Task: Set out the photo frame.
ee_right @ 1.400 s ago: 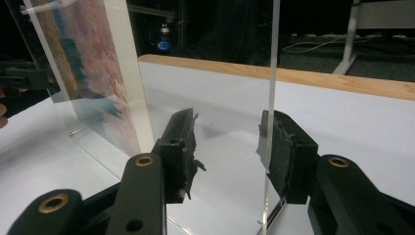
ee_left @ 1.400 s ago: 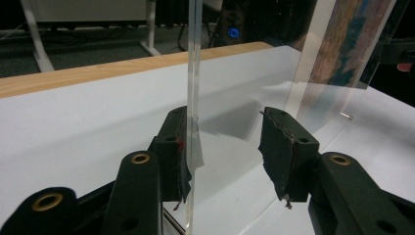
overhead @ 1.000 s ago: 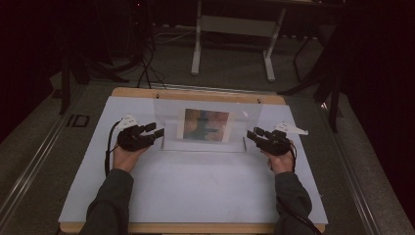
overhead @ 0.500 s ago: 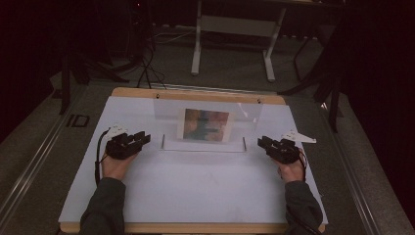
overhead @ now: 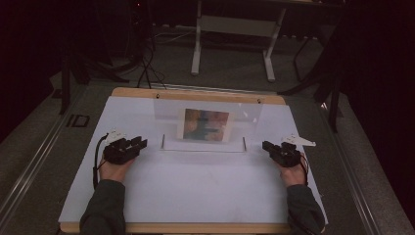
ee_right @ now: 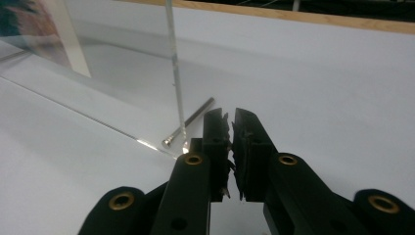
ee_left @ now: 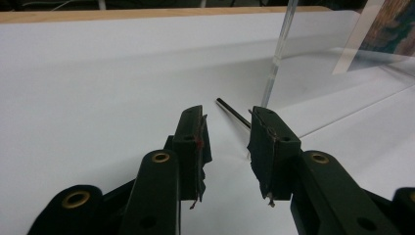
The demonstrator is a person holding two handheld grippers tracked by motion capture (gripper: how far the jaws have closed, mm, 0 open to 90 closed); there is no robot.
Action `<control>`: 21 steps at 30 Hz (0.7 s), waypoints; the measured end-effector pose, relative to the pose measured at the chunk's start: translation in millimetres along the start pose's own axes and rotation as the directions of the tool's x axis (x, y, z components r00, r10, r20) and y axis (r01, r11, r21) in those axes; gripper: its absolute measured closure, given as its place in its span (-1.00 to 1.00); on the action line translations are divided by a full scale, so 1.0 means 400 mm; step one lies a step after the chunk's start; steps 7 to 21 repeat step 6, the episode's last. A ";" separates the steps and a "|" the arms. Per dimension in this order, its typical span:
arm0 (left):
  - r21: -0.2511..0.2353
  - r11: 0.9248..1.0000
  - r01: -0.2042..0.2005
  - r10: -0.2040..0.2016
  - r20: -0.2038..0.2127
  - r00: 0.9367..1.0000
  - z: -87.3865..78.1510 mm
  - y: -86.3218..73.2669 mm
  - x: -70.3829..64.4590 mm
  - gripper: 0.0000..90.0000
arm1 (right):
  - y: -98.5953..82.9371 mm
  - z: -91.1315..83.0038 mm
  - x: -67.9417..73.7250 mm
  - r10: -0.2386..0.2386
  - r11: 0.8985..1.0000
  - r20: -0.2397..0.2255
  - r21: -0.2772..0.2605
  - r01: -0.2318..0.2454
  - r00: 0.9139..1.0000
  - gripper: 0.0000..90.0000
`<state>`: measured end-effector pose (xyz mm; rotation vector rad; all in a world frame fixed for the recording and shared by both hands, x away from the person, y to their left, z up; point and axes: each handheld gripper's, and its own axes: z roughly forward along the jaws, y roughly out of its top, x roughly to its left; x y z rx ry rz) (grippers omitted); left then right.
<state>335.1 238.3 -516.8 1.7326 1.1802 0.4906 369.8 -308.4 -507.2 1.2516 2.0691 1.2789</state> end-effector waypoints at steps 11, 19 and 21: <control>0.020 1.000 0.005 -0.005 -0.021 1.000 -0.003 -0.008 0.003 0.47 | -0.010 -0.004 -0.010 0.015 1.000 0.000 0.015 -0.015 1.000 0.96; 0.020 1.000 0.005 -0.005 -0.021 1.000 -0.003 -0.008 0.003 0.47 | -0.010 -0.004 -0.010 0.015 1.000 0.000 0.015 -0.015 1.000 0.96; 0.020 1.000 0.005 -0.005 -0.021 1.000 -0.003 -0.008 0.003 0.47 | -0.010 -0.004 -0.010 0.015 1.000 0.000 0.015 -0.015 1.000 0.96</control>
